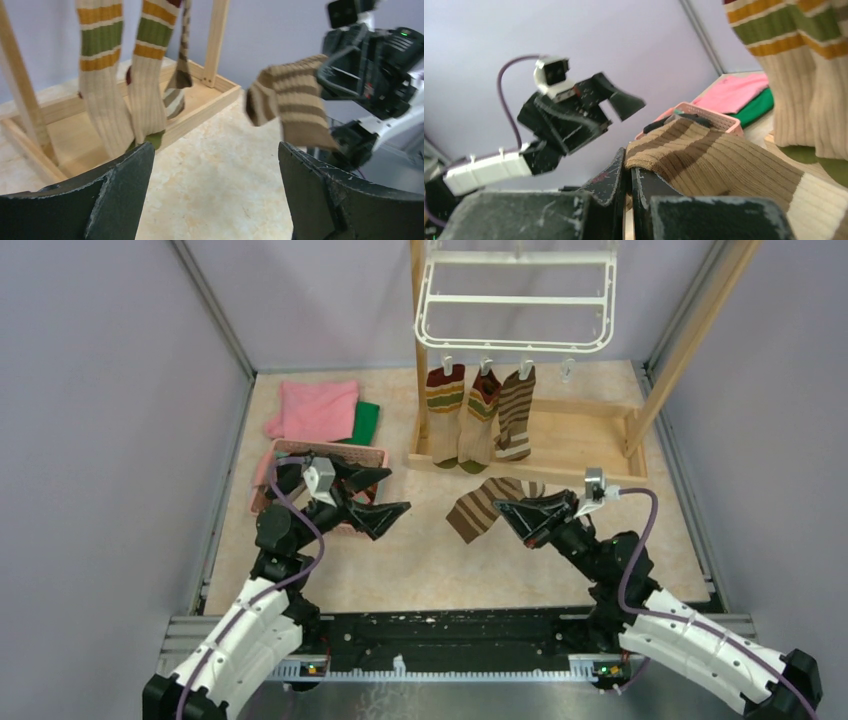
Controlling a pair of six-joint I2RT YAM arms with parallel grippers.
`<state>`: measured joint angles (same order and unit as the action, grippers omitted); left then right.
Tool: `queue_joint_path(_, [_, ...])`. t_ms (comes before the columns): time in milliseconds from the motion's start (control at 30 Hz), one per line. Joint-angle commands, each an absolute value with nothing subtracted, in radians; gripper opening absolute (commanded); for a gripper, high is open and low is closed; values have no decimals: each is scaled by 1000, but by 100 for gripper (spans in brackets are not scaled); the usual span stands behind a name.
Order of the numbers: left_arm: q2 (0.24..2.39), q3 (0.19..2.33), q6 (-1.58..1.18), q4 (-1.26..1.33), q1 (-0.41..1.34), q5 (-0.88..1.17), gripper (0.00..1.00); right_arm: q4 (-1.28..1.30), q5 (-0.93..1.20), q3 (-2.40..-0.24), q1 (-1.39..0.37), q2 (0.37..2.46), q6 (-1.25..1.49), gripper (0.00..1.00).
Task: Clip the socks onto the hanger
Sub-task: Pick up the sock from the bin.
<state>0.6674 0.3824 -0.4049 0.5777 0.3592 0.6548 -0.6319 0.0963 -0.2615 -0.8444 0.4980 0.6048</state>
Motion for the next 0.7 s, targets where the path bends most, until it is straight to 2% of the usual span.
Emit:
queue_joint_path(0, [646,283,-538,827,363,839,96,-653,-135,-215,-850,440,760,0])
queue_joint_path(133, [611,151,-558,1116,385,840,92,-721,-217,-154,-850,423,884,0])
queue_joint_path(367, [610,135,-303,1109,510,710,93,-738,-260,-118,-835,436,1003,0])
queue_joint_path(600, [816,161,231,1092,800,529,93,-726,-251,-97,-792,453,1118,0])
queue_joint_path(667, [880,179,366,1094,865,456,96,-732,-232,-84,-772,458,1161,0])
